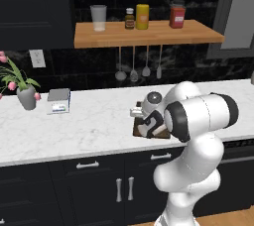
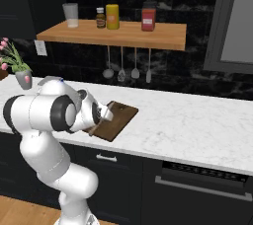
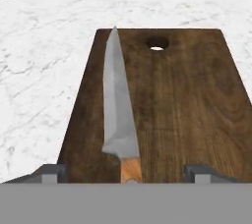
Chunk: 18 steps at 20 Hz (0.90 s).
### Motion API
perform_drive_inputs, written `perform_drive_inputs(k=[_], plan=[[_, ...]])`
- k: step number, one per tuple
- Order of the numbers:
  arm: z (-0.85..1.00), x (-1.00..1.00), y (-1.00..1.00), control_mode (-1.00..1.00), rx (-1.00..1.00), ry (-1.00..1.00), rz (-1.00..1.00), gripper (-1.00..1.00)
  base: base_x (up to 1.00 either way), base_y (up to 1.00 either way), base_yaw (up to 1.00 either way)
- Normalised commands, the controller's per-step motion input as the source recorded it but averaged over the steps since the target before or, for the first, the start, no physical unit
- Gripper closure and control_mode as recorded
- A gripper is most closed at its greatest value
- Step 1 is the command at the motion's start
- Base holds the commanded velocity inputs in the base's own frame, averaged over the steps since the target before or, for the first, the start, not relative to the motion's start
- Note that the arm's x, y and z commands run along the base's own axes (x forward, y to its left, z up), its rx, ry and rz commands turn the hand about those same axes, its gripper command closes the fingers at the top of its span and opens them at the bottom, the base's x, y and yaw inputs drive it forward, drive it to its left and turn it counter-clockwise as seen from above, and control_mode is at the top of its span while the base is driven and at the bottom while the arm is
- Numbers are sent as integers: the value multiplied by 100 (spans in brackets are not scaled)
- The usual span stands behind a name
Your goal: Pick up the knife from the drawer and place it on the cutting board. Then place the meat from the plate to the cutting board.
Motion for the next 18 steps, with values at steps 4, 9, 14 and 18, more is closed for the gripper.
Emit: perform_drive_inputs(k=[4,9,14,18], plan=[[37,6,-47,-100,14,0,0,-100,0,0,0],[80,0,-73,-100,15,0,1,-100,0,0,0],[100,0,-63,-100,20,-1,11,-100,0,0,0],[100,35,-22,-100,27,27,8,-100,0,0,0]])
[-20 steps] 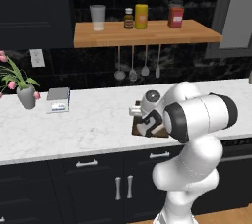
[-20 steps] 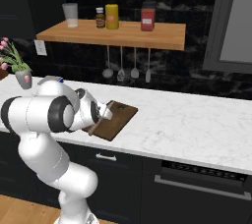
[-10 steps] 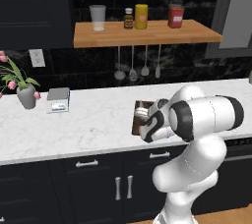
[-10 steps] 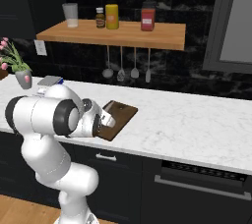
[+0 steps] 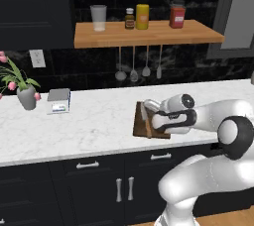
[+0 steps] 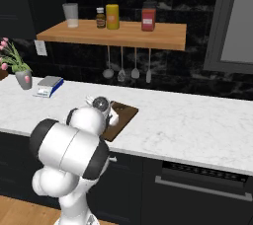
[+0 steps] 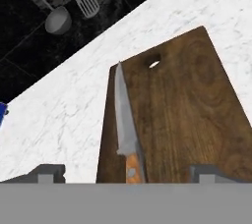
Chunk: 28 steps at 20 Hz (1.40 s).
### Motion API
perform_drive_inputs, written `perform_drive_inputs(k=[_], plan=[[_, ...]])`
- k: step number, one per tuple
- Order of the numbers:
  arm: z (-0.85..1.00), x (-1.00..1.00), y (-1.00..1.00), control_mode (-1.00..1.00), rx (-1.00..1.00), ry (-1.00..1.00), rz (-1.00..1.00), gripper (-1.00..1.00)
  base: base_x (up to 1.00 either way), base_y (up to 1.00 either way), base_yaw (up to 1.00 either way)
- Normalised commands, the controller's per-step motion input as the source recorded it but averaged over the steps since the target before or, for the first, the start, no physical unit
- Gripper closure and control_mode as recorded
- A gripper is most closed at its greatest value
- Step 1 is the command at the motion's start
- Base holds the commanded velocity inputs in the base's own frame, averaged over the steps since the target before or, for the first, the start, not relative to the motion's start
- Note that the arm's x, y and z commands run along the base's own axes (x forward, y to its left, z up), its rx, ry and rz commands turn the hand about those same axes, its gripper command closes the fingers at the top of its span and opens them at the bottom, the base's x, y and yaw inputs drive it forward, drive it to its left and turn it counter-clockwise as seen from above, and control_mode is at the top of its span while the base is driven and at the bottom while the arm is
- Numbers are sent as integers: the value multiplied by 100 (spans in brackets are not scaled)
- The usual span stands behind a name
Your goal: Pick up the knife from the drawer and place it on the cutting board. Then place the meat from the plate to the cutting board.
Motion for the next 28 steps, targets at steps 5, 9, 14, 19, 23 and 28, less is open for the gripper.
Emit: perform_drive_inputs(k=[5,9,14,19,23,28], plan=[[100,8,1,-100,16,26,0,-100,0,0,0],[100,-5,1,-100,2,19,0,-100,0,0,0],[46,-79,-8,-100,-10,0,0,-100,0,0,0],[0,-100,-8,-100,-27,-29,6,-100,0,0,0],[-7,-100,0,-100,-25,-24,7,-100,0,0,0],[-6,-95,0,-100,-14,-15,1,-100,0,0,0]])
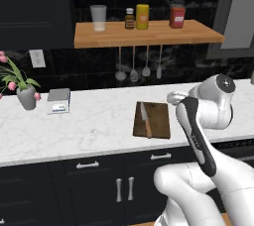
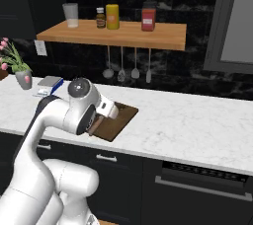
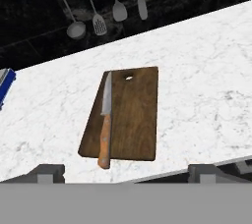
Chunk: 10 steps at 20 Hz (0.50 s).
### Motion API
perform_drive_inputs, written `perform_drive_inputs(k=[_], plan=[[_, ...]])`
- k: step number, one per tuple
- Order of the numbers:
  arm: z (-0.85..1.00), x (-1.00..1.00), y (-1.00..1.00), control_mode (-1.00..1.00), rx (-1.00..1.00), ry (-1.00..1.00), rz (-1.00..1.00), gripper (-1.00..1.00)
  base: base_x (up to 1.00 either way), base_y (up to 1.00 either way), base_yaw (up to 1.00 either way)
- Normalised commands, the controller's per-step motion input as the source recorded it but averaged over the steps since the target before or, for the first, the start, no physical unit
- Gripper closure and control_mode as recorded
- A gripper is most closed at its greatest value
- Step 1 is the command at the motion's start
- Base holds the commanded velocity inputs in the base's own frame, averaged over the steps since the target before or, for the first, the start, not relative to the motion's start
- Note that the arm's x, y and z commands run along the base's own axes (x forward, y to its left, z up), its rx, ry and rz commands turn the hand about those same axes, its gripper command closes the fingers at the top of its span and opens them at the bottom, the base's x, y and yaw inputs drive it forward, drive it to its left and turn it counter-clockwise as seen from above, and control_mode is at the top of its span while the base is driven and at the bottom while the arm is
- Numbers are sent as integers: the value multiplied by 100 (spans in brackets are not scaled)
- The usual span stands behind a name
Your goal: Pick up the knife from the drawer and place it on the cutting board. Then place the meat from the plate to the cutting board.
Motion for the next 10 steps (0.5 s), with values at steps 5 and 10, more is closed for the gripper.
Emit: perform_drive_inputs(k=[5,10], plan=[[-4,-50,0,-100,-2,-2,0,-100,0,0,0],[-2,-37,0,-100,0,1,0,-100,0,0,0]])
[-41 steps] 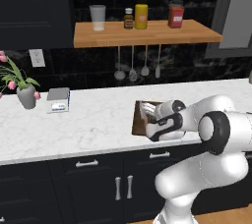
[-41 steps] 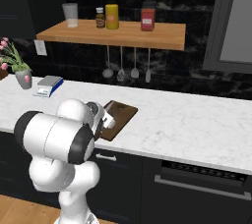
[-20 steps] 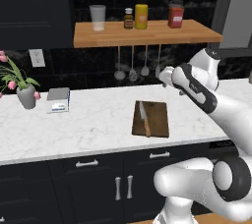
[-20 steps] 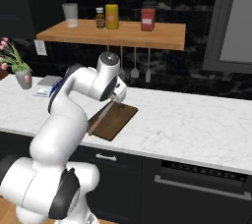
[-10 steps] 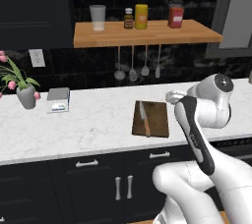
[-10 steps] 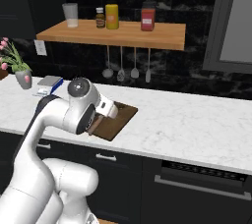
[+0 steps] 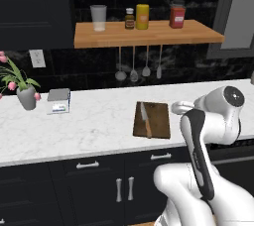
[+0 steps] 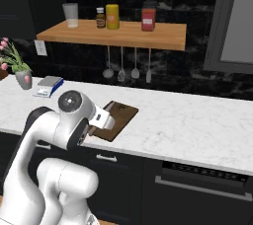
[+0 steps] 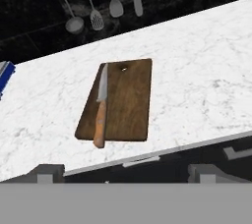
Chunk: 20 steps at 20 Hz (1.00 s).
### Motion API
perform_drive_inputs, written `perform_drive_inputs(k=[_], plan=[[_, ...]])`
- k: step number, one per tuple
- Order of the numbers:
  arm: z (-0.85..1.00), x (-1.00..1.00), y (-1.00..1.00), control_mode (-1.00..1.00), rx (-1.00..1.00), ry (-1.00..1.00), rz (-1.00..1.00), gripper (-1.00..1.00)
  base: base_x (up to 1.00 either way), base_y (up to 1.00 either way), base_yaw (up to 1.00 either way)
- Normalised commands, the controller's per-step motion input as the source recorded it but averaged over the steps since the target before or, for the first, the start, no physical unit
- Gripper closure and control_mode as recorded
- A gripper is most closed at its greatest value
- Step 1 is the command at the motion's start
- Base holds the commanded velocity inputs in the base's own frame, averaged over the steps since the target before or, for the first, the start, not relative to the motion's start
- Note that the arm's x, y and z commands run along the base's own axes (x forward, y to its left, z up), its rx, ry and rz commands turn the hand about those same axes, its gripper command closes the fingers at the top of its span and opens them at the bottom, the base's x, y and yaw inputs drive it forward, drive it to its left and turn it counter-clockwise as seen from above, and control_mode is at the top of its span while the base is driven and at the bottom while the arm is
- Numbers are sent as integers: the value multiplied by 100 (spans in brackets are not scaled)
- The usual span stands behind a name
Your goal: Pick up the knife from the drawer and place it on the cutting board. Then place the meat from the plate to the cutting board.
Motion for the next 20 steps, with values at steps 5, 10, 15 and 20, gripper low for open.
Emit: perform_drive_inputs(k=[5,10,15,20], plan=[[0,-15,1,100,0,0,0,-100,-1,1,0],[0,0,0,100,0,0,0,-100,-34,-2,0],[0,0,0,100,0,0,0,-100,-4,-73,-25],[0,0,0,100,0,0,0,-100,32,-100,-37]])
